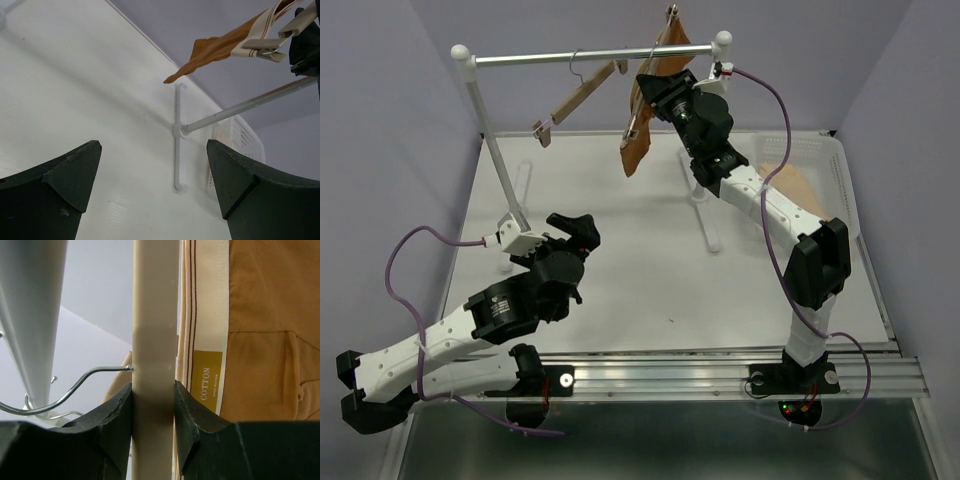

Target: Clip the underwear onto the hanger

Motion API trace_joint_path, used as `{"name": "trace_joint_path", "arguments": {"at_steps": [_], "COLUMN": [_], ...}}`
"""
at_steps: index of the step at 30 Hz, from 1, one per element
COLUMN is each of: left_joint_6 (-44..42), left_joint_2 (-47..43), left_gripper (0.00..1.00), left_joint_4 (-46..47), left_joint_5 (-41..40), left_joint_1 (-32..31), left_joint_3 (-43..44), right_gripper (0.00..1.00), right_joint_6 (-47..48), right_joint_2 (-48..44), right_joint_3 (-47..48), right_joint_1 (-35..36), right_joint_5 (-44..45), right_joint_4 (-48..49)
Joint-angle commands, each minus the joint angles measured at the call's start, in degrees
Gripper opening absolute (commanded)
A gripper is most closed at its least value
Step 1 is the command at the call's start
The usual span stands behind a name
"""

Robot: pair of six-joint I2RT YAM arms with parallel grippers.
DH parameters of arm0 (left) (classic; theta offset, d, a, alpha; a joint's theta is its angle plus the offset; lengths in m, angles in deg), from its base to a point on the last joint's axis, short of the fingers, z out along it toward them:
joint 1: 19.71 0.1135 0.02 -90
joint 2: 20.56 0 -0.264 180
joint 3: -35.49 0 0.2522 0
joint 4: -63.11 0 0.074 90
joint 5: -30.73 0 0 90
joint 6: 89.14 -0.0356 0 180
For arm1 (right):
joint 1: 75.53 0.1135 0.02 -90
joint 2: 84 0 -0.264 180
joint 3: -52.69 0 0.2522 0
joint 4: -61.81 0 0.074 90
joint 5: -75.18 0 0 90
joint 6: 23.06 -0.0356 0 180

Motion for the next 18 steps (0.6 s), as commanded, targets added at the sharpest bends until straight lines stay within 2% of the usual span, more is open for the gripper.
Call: {"name": "trace_joint_path", "arguments": {"at_steps": [1, 4, 5, 7, 8, 10, 13, 14, 18], "left_joint_6": [0.9, 1.2, 1.3, 1.3, 1.3, 1.3, 1.2, 1.2, 1.2], "left_joint_2": [0.4, 0.5, 0.6, 0.7, 0.7, 0.9, 1.2, 1.2, 1.4], "left_gripper": [0.99, 0.99, 0.99, 0.99, 0.99, 0.99, 0.99, 0.99, 0.99], "left_joint_4": [0.9, 0.9, 0.9, 0.9, 0.9, 0.8, 0.8, 0.8, 0.3], "left_joint_5": [-2.4, -2.0, -2.0, -2.0, -2.0, -1.9, -2.0, -2.0, -1.9], "left_joint_1": [0.1, 0.1, 0.1, 0.1, 0.1, 0.1, 0.1, 0.1, 0.1], "left_joint_3": [0.3, 0.4, 0.4, 0.5, 0.6, 0.7, 0.9, 1.0, 1.5], "right_gripper": [0.35, 0.41, 0.50, 0.59, 0.69, 0.81, 0.86, 0.92, 1.00], "right_joint_6": [-1.3, -1.6, -1.7, -1.3, -1.2, -1.0, 0.0, 0.5, 3.0], "right_joint_2": [-1.7, -1.6, -1.6, -1.6, -1.7, -2.4, -3.2, -3.6, -6.3], "right_joint_3": [1.0, 1.5, 1.7, 1.7, 1.6, 0.6, -0.4, -0.9, -2.5], "right_joint_1": [-0.2, -0.2, -0.2, -0.2, -0.2, -0.2, -0.2, -0.2, -0.2], "right_joint_5": [6.0, 6.8, 6.5, 6.2, 5.7, 5.6, 4.9, 4.5, 1.7], "right_joint_4": [3.1, 3.1, 3.2, 3.1, 2.9, 2.8, 2.8, 2.8, 2.2]}}
